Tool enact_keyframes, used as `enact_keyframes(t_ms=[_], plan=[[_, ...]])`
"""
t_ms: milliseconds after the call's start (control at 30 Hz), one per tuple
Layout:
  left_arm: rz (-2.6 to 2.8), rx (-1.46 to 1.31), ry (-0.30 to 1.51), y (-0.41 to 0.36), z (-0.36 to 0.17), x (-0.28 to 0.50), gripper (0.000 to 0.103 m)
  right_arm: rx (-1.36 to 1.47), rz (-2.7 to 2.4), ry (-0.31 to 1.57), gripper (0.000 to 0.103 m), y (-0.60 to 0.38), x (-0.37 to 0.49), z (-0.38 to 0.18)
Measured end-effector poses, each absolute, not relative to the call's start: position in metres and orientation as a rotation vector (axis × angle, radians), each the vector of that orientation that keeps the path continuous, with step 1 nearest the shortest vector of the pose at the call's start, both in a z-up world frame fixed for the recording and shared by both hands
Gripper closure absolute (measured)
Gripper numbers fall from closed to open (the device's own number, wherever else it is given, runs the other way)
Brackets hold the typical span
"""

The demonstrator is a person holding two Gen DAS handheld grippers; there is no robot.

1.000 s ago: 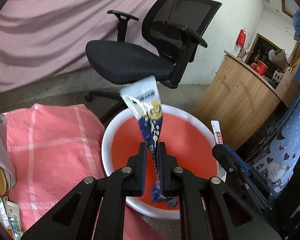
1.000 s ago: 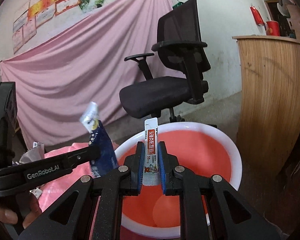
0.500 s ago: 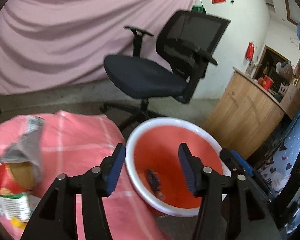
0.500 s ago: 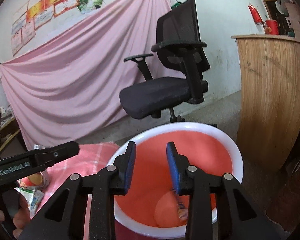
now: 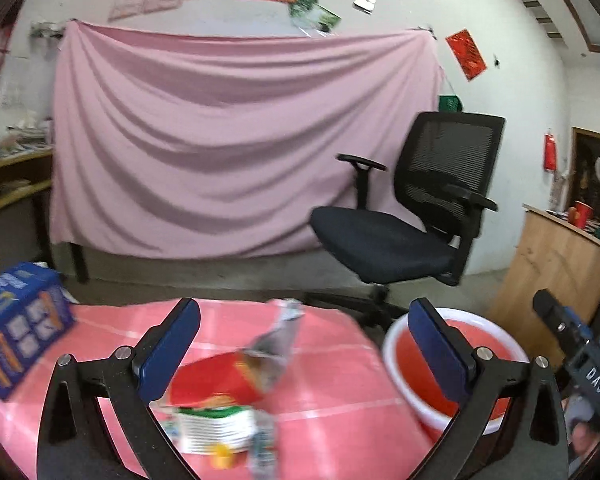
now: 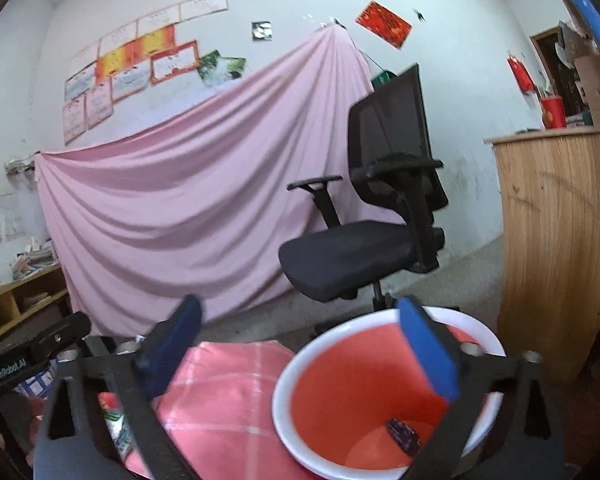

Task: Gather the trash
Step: 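Move both tools back over the trash pile on the table, then grasp the white medicine sachet with the right tool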

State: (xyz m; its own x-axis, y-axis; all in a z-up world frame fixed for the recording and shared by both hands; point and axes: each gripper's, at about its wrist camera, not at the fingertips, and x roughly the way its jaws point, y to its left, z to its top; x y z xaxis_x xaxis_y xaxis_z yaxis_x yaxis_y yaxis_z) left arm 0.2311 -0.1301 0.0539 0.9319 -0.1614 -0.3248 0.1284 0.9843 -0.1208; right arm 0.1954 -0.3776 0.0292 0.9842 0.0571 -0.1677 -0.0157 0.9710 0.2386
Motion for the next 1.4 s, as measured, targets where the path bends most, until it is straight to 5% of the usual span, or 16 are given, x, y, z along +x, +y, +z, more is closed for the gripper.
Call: enact_keyframes(t_ms=[533, 967, 1333, 1400], plan=[[0.065, -0.105, 0.227, -0.02, 0.032, 0.16, 0.001, 0.1, 0.263, 0.131, 0.0, -0.279, 0.177, 0.037], [0.064, -0.072, 0.365, 0.028, 0.003, 0.167, 0.001, -0.118, 0.346, 0.255, 0.0, -0.215, 0.184, 0.016], [-0.04, -0.012, 0.591, 0.019, -0.017, 0.206, 0.003, -0.191, 0.42, 0.61, 0.038, -0.199, 0.222, -0.018], [-0.068, -0.005, 0.629, 0.017, -0.02, 0.212, 0.01, -0.194, 0.437, 0.64, 0.042, -0.198, 0.224, -0.023]])
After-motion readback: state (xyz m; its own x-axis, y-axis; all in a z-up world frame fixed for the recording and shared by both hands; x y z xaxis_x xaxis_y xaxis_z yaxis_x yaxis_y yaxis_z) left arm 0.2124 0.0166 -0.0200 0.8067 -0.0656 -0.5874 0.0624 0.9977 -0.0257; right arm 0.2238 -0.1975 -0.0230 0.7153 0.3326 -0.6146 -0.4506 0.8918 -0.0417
